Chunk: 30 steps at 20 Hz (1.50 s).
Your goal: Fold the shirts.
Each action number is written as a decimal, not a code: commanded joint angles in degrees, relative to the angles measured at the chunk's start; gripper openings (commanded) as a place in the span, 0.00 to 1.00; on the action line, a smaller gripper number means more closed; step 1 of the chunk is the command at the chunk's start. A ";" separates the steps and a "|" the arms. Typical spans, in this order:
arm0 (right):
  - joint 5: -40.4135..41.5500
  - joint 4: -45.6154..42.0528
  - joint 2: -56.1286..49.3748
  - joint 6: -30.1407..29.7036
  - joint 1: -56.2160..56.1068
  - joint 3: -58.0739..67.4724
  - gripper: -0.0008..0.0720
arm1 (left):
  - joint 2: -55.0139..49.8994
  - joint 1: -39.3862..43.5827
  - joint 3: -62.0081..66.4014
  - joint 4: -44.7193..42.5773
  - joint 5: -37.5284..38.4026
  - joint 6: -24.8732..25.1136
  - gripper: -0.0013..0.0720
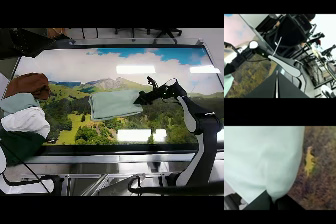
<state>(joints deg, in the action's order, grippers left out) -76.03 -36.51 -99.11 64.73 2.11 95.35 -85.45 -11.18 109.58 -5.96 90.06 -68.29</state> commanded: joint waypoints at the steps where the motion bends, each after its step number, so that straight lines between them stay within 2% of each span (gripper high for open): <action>1: 0.39 3.08 3.67 -1.51 3.39 0.59 0.03 | -0.04 0.52 -0.02 -0.09 0.00 0.00 0.04; 4: 0.72 -0.76 9.66 1.51 13.77 0.59 0.03 | -0.02 0.48 -0.02 -0.07 0.02 0.00 0.04; 8: -1.18 -14.58 16.96 7.39 30.14 -0.72 0.03 | -0.04 0.42 -0.02 -0.07 0.00 0.00 0.04; 13: 1.84 -29.40 29.73 10.84 49.16 -14.47 0.03 | -0.04 0.46 -0.02 -0.07 0.31 1.03 0.04; 16: 5.60 -32.50 38.21 15.02 60.02 -27.04 0.03 | -0.02 0.50 -0.02 -0.07 1.18 2.91 0.04; 18: 6.19 -32.06 41.64 14.49 65.07 -35.12 0.03 | -0.02 0.50 -0.02 -0.07 1.64 3.82 0.04; 23: 6.67 -31.17 42.73 13.29 66.29 -46.69 0.04 | -0.02 0.50 -0.02 -0.07 1.97 4.39 0.04; 24: 6.40 -31.21 42.75 13.29 66.31 -46.95 0.08 | -0.04 0.50 -0.02 -0.07 1.99 4.42 0.04; 25: 5.88 -31.26 43.01 13.25 66.34 -46.95 0.27 | -0.04 0.50 -0.02 -0.07 1.99 4.42 0.04; 28: 2.97 -31.45 44.26 13.60 66.36 -46.90 0.64 | -0.02 0.52 -0.02 -0.02 1.90 4.42 0.04; 30: 1.62 -32.48 46.21 17.79 66.49 -44.74 0.64 | -0.02 0.55 -0.02 0.13 1.49 4.39 0.04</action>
<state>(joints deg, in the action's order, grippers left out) -72.16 -68.10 -54.78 78.96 68.34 49.60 -85.45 -10.68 109.58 -6.00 91.94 -63.96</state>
